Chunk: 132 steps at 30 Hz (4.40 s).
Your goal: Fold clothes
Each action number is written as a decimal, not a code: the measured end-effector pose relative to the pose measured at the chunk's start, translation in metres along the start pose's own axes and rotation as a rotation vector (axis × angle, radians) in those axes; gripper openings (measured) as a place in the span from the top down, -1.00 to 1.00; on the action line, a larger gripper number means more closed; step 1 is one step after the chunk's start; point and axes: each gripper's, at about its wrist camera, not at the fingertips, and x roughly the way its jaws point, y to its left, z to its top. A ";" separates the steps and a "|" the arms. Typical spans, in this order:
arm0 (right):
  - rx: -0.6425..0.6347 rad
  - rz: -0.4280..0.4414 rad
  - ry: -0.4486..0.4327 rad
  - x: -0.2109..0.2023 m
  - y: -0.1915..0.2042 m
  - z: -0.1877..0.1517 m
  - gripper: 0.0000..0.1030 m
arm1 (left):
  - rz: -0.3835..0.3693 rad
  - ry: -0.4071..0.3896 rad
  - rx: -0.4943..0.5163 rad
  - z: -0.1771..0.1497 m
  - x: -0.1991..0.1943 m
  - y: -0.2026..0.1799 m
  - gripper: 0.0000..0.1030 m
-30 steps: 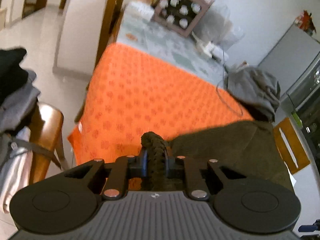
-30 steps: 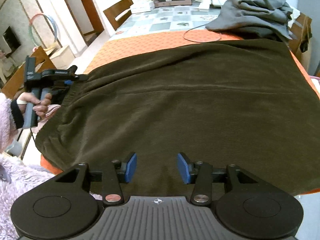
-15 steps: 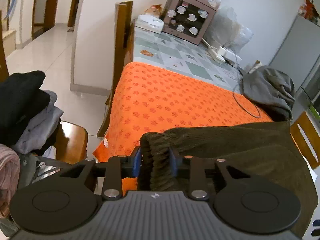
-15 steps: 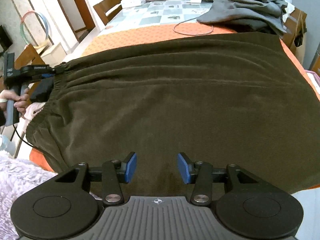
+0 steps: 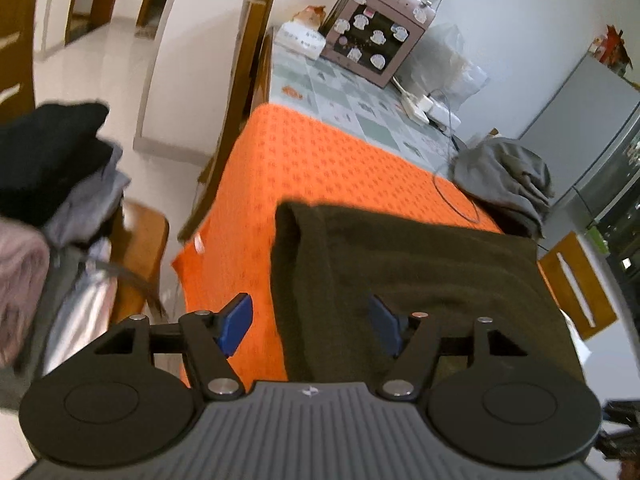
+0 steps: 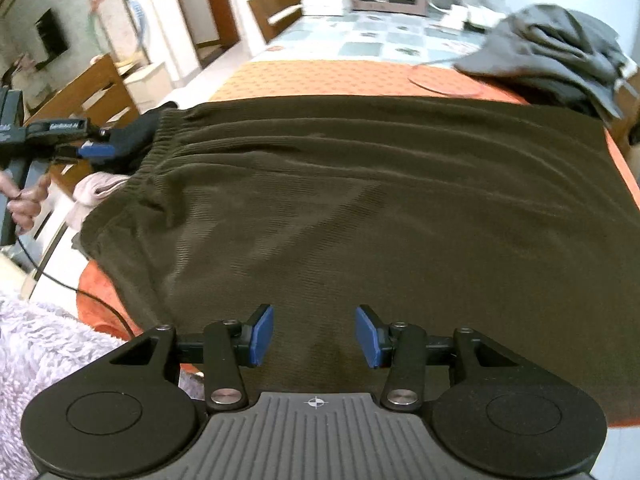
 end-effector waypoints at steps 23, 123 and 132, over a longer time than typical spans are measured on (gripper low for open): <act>-0.099 0.055 0.025 0.009 0.033 -0.011 0.04 | -0.175 0.154 -0.083 -0.069 -0.038 -0.016 0.72; 0.016 -0.606 0.021 0.128 0.342 0.068 0.63 | -1.003 0.373 1.889 0.108 0.156 0.009 -0.57; 0.338 -0.659 -0.143 0.079 0.323 0.068 0.64 | -1.040 0.082 1.908 0.091 0.149 0.022 0.39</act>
